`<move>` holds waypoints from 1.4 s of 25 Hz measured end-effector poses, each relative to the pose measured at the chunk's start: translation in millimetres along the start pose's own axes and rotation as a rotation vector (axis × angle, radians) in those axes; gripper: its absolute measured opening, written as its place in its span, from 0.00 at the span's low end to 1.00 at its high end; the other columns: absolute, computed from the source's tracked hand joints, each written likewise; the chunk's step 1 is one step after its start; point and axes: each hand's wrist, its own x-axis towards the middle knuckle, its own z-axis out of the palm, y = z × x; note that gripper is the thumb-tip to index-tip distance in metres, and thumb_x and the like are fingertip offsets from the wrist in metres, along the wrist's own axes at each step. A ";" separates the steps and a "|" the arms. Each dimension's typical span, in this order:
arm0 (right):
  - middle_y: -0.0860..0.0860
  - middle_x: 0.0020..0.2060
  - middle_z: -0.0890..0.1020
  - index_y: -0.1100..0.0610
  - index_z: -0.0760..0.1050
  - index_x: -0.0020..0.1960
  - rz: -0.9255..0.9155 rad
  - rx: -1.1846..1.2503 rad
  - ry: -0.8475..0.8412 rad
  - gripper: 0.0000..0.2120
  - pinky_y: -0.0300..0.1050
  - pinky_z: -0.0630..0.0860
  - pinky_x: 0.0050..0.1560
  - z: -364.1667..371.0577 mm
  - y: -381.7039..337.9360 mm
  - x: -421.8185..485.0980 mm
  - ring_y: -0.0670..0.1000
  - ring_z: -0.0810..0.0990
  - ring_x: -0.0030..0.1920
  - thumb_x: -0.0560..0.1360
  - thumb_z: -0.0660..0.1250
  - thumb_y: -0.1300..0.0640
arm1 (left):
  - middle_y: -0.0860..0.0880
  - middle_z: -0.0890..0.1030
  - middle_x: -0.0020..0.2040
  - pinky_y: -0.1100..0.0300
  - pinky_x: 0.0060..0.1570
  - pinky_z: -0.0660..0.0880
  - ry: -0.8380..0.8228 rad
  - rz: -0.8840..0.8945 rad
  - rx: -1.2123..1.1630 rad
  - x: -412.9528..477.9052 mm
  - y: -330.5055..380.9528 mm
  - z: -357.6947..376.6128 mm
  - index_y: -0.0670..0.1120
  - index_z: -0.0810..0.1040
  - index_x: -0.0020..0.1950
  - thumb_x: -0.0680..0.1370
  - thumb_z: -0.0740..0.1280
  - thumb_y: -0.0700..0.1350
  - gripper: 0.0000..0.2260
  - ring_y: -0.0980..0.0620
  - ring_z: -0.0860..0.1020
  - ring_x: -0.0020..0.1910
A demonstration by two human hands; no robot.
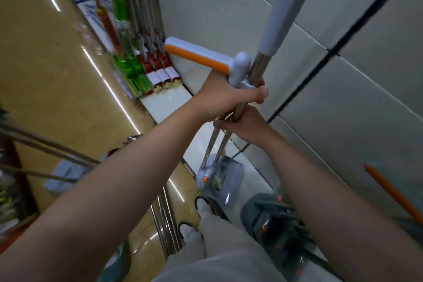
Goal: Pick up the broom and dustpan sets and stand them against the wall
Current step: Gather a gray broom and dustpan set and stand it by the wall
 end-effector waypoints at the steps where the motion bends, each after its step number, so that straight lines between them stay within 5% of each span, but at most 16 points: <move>1: 0.44 0.33 0.80 0.49 0.79 0.39 0.045 0.001 0.045 0.08 0.34 0.70 0.37 -5.1 13.0 -5.7 0.39 0.79 0.35 0.72 0.77 0.53 | 0.49 0.84 0.41 0.51 0.50 0.83 -0.032 -0.006 0.034 5.9 -4.6 12.9 0.41 0.82 0.46 0.70 0.78 0.37 0.08 0.48 0.85 0.44; 7: 0.51 0.46 0.85 0.50 0.78 0.48 0.188 0.029 0.190 0.12 0.58 0.80 0.53 -24.8 80.5 -39.7 0.51 0.84 0.49 0.69 0.75 0.47 | 0.50 0.84 0.40 0.53 0.50 0.81 -0.248 -0.057 0.043 19.3 -34.7 78.6 0.41 0.83 0.44 0.71 0.77 0.36 0.05 0.53 0.83 0.42; 12: 0.43 0.56 0.75 0.53 0.70 0.68 0.205 0.022 0.236 0.24 0.39 0.70 0.56 -34.5 94.1 -62.0 0.41 0.73 0.58 0.75 0.73 0.56 | 0.40 0.85 0.46 0.46 0.54 0.81 -0.351 -0.089 0.072 19.3 -42.5 106.2 0.38 0.84 0.47 0.71 0.77 0.38 0.07 0.49 0.84 0.45; 16: 0.47 0.53 0.81 0.49 0.72 0.58 0.266 0.079 0.273 0.18 0.50 0.78 0.57 -32.5 106.4 -58.5 0.49 0.80 0.56 0.72 0.75 0.54 | 0.38 0.84 0.47 0.44 0.52 0.81 -0.344 -0.122 0.058 29.9 -45.9 112.3 0.38 0.84 0.47 0.71 0.75 0.37 0.07 0.47 0.83 0.44; 19: 0.48 0.61 0.76 0.52 0.70 0.67 0.449 0.077 0.255 0.25 0.46 0.73 0.56 -21.4 135.2 -86.2 0.50 0.76 0.60 0.74 0.74 0.52 | 0.44 0.84 0.42 0.52 0.45 0.83 -0.356 -0.101 -0.030 33.9 -51.1 109.2 0.36 0.82 0.46 0.72 0.75 0.33 0.05 0.48 0.83 0.41; 24: 0.55 0.67 0.76 0.53 0.72 0.68 0.854 -0.841 -0.315 0.19 0.60 0.72 0.65 -11.2 192.3 -143.6 0.59 0.74 0.66 0.79 0.65 0.51 | 0.51 0.85 0.45 0.56 0.49 0.81 -0.546 -0.024 0.093 37.7 -65.0 109.1 0.42 0.82 0.52 0.72 0.78 0.43 0.11 0.53 0.84 0.47; 27: 0.57 0.69 0.74 0.57 0.71 0.72 0.893 -1.121 -0.571 0.19 0.66 0.72 0.64 -13.6 193.8 -150.4 0.63 0.73 0.69 0.81 0.61 0.57 | 0.47 0.85 0.46 0.57 0.49 0.81 -0.543 -0.088 0.150 35.7 -88.8 112.5 0.40 0.82 0.51 0.71 0.79 0.43 0.13 0.52 0.84 0.47; 31: 0.54 0.66 0.77 0.56 0.75 0.68 0.785 -1.259 -0.648 0.16 0.56 0.75 0.63 -11.9 199.1 -159.7 0.58 0.77 0.65 0.82 0.61 0.57 | 0.45 0.78 0.38 0.61 0.44 0.80 -0.386 -0.189 0.072 29.2 -99.9 121.9 0.35 0.78 0.43 0.72 0.77 0.38 0.10 0.52 0.79 0.39; 35: 0.52 0.64 0.78 0.56 0.76 0.66 0.756 -1.251 -0.610 0.14 0.51 0.76 0.61 -19.5 205.7 -171.6 0.55 0.78 0.64 0.81 0.62 0.59 | 0.45 0.77 0.38 0.57 0.47 0.80 -0.431 -0.191 0.038 29.0 -94.1 131.2 0.38 0.78 0.41 0.71 0.77 0.36 0.08 0.52 0.78 0.39</move>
